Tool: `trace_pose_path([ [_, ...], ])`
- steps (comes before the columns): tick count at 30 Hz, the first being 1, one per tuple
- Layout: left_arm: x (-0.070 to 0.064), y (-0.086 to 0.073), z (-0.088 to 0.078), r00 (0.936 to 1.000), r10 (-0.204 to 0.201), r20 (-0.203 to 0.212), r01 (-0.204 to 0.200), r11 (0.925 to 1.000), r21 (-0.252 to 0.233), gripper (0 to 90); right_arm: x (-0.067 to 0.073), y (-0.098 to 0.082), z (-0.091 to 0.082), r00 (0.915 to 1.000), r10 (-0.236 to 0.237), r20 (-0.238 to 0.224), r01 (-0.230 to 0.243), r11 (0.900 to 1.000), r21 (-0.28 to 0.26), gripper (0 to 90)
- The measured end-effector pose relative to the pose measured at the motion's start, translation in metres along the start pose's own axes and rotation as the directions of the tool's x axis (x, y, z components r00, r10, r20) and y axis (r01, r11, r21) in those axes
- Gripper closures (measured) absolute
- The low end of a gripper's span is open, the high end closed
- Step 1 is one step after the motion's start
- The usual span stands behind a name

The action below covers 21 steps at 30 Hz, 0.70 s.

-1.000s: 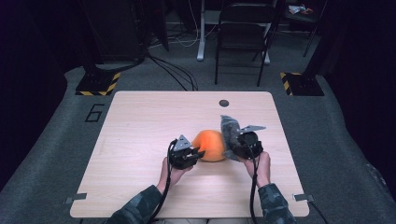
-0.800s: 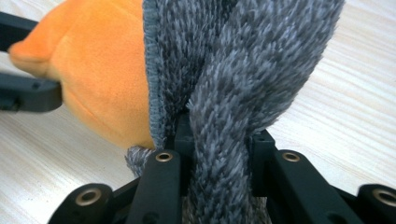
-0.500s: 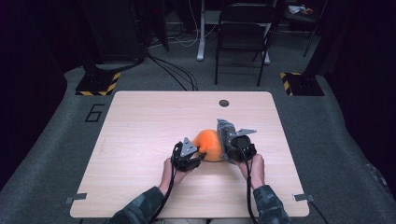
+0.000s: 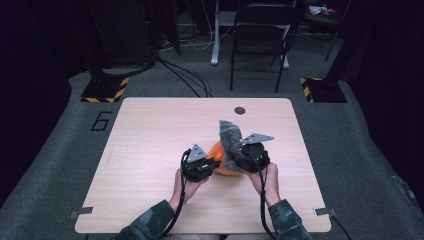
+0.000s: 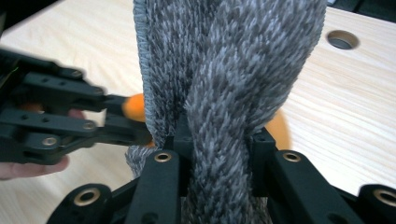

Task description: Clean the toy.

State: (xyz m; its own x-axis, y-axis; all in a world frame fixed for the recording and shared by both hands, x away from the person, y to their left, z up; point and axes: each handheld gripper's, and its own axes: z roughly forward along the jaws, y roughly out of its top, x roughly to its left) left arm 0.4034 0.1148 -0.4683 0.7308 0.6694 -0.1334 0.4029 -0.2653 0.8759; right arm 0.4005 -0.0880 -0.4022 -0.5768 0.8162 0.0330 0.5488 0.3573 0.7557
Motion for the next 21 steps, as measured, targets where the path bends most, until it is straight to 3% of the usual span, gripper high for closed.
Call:
trace_pose_path([
  [3,0.003,-0.003,0.004,1.0000,0.003,0.003,-0.003,0.9998,0.019,77.9,0.002,-0.007,0.013,0.9990,-0.017,0.041,0.016,1.000,0.024,70.7],
  [6,0.005,-0.005,0.005,0.9999,-0.006,0.011,0.006,0.9997,0.023,77.6,-0.005,-0.011,0.018,0.9993,0.008,0.036,-0.010,0.999,0.038,70.6],
  [7,0.006,-0.004,0.005,0.9999,0.001,0.014,-0.001,0.9997,0.025,77.6,-0.007,-0.012,0.019,0.9990,-0.012,0.044,0.010,0.999,0.040,70.6],
  [10,0.007,-0.005,0.006,0.9999,0.003,0.010,-0.003,0.9997,0.022,77.3,-0.012,-0.016,0.020,0.9981,-0.008,0.061,0.005,0.998,0.058,70.6],
  [21,0.011,-0.007,0.008,0.9999,-0.010,0.010,0.010,0.9997,0.022,77.2,-0.035,-0.032,0.032,0.9948,0.058,0.083,-0.067,0.992,0.108,70.6],
])
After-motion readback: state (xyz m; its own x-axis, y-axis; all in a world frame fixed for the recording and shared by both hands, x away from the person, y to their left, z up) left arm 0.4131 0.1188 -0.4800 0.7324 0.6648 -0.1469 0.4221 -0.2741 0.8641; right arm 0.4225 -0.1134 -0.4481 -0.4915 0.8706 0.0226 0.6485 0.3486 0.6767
